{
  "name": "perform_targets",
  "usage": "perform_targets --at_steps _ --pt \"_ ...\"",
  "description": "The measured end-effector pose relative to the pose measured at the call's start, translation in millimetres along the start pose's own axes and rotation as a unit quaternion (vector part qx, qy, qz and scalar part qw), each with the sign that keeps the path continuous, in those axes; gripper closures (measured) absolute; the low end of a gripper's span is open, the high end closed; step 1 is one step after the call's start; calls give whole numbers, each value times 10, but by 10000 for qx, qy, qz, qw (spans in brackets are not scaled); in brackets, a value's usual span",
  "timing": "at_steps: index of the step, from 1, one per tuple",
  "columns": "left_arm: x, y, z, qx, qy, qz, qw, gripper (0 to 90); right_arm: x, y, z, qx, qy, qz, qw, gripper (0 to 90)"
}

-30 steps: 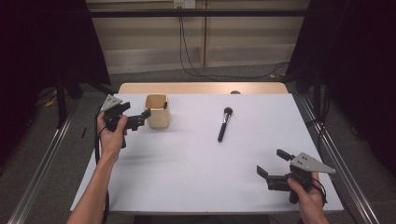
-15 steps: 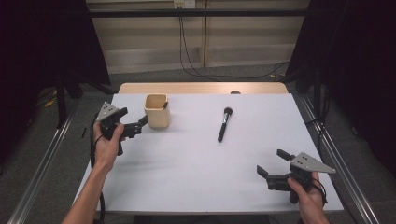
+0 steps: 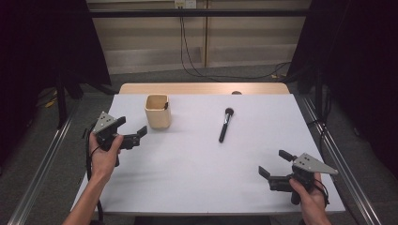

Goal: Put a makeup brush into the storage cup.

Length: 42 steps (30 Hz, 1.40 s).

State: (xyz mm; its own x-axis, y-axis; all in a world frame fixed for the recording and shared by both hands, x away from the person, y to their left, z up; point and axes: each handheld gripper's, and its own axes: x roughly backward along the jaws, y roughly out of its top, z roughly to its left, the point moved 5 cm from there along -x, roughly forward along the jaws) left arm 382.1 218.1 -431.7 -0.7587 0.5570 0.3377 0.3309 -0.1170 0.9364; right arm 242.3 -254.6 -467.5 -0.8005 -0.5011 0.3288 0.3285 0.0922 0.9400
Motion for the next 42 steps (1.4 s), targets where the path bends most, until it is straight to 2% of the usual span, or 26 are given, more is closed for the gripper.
perform_targets --at_steps 2,3,5,6,8,15,16,24,26,29,32,35,38,42 --pt "41 -47 -20 54 -101 14 9999 32 -2 2 7 18 12 0 10000 9" --pt "62 -67 -30 18 -99 -2 9999 28 -2 2 11 24 12 2 10000 9" --pt "101 -96 -45 15 -49 -60 10000 29 -2 2 11 27 13 5 10000 9" --pt "125 -121 -48 81 -9 -78 9999 35 -1 1 8 24 5 6 10000 9" --pt "163 -157 -54 91 143 -135 9998 41 1 2 3 18 -1 -3 10000 9" --pt "318 -215 -90 27 122 -248 9996 42 -27 6 6 15 6 18 10000 9" --pt "339 -226 -99 65 130 -268 9995 43 -29 7 9 10 8 21 10000 8" --pt "547 -313 -142 53 186 -285 9994 37 -61 16 10 -19 -24 26 10000 8" --pt "595 -316 -167 39 116 -242 9996 33 -74 16 21 9 -2 44 10000 8" --pt "691 -339 -211 36 216 -240 9995 32 -85 20 28 -11 12 18 10000 8" --pt "760 -384 -261 10 187 -207 9996 30 -74 21 19 -44 -12 -23 10000 8" --pt "794 -424 -329 33 171 -245 9995 31 -56 21 15 -61 -34 -80 9999 8" --pt "808 -457 -385 -31 148 -249 9996 31 -38 16 15 -53 -45 -90 9999 7" --pt "795 -486 -390 -71 80 -244 9996 30 -20 8 0 -102 -87 -92 9999 8"
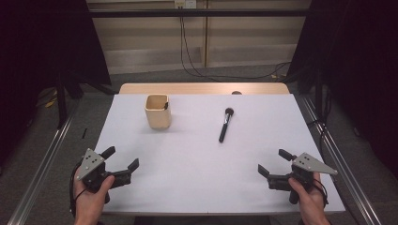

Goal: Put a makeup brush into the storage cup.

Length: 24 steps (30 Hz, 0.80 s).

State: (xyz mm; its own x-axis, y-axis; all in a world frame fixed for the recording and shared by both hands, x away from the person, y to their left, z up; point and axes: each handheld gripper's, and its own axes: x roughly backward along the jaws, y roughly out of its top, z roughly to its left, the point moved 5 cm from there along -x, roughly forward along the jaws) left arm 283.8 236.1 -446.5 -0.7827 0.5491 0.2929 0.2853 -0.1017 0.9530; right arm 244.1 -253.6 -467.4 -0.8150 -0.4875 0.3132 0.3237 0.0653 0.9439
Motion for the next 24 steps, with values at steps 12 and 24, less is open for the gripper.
perform_targets --at_steps 12,24 --pt "-66 -1 85 36 -2 -190 9998 31 34 4 -10 31 4 -23 10000 8" --pt "15 -2 85 80 -54 -233 9997 35 29 12 -7 19 -54 -28 10000 8"
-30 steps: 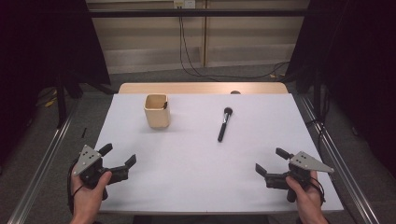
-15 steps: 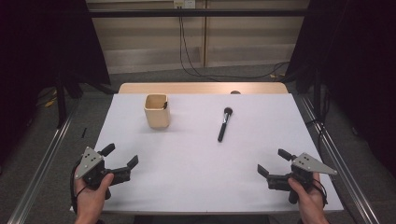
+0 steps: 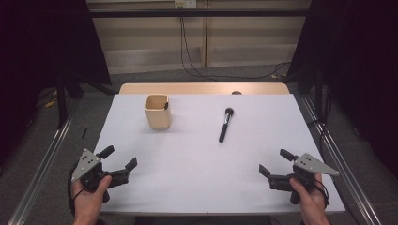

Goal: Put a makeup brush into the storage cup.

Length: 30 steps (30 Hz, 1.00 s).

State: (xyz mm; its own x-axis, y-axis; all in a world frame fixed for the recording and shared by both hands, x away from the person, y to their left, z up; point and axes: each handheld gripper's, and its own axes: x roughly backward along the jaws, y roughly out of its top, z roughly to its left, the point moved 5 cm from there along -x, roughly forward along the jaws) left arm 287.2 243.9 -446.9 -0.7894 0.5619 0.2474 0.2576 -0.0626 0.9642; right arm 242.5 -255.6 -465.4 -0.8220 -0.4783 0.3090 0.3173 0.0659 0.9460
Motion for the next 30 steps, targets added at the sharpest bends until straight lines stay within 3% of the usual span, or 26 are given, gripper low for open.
perform_targets --at_steps 3,5,9,12,14,16,25,30 --pt "1 -9 20 47 -7 4 10000 44 -2 15 -21 15 -19 -61 10000 7" --pt "4 -15 7 -59 36 61 10000 44 -8 20 -34 36 -6 -40 10000 6" --pt "-8 -17 -38 -100 -74 114 9999 43 -90 45 -96 23 -18 -17 10000 6" --pt "-21 -24 -43 -42 -147 116 9998 43 -157 71 -114 25 69 63 10000 2" --pt "-22 -36 -31 -139 -99 177 9997 44 -187 97 -102 92 143 103 9998 0" --pt "-26 -45 -27 -46 -123 187 9997 42 -217 129 -93 126 153 84 9998 0" --pt "-26 -48 -29 -87 -182 225 9995 43 -440 284 -134 205 181 106 9996 0" --pt "-38 -39 -26 -33 -171 211 9996 43 -590 325 -158 101 142 298 9994 30"
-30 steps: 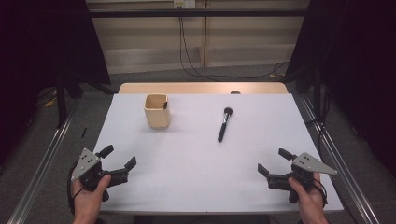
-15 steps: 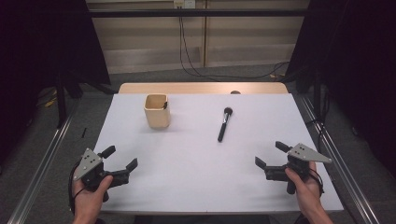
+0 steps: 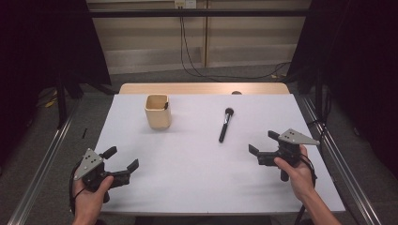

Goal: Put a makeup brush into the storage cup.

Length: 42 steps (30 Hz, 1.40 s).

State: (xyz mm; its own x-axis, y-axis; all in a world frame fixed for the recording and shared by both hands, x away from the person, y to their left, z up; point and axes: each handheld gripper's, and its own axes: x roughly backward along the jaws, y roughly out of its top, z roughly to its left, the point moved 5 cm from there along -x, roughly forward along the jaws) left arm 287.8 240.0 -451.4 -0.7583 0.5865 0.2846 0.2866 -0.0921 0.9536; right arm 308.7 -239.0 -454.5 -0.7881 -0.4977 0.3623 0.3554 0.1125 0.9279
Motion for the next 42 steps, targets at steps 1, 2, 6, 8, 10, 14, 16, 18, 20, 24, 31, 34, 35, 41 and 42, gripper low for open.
perform_targets --at_steps 1,2,6,8,10,14,16,18,20,24,31,34,35,41,42 --pt "3 3 3 -3 11 -22 10000 43 -20 11 -4 22 2 2 10000 20" --pt "9 3 5 -13 9 -23 10000 43 -38 24 -6 30 19 14 10000 15" --pt "29 4 1 -32 14 -23 10000 43 -100 100 -39 -17 8 -31 10000 12" --pt "33 1 -2 -48 9 -8 10000 43 -137 132 -61 10 -3 10 10000 7" --pt "35 -2 -3 -48 12 -6 10000 43 -181 156 -79 42 -66 90 9999 7" --pt "34 -5 -9 -41 18 -5 10000 41 -279 199 -85 -10 -15 114 9999 5" --pt "37 -6 -13 -73 22 7 10000 37 -311 246 -82 52 -45 89 9999 4" --pt "39 -5 -18 -86 10 9 10000 36 -338 314 -81 62 -8 22 10000 3" --pt "32 -10 -22 -102 -9 32 9999 36 -376 382 -85 48 -2 20 10000 2" --pt "31 -4 -19 -96 -44 12 9999 36 -504 499 -77 178 15 120 9998 2" --pt "32 -4 -27 -90 -69 2 9999 36 -756 582 -105 235 -56 307 9992 8" --pt "31 -6 -31 -95 -73 7 9999 36 -854 604 -91 266 -4 418 9988 8" --pt "31 -6 -33 -105 -73 9 9999 36 -884 610 -83 262 20 462 9986 8" --pt "38 -1 -41 -121 -64 -13 9999 36 -1047 658 -84 274 90 739 9969 8" --pt "39 -1 -40 -121 -58 -13 9999 36 -1071 668 -92 269 55 767 9967 8"
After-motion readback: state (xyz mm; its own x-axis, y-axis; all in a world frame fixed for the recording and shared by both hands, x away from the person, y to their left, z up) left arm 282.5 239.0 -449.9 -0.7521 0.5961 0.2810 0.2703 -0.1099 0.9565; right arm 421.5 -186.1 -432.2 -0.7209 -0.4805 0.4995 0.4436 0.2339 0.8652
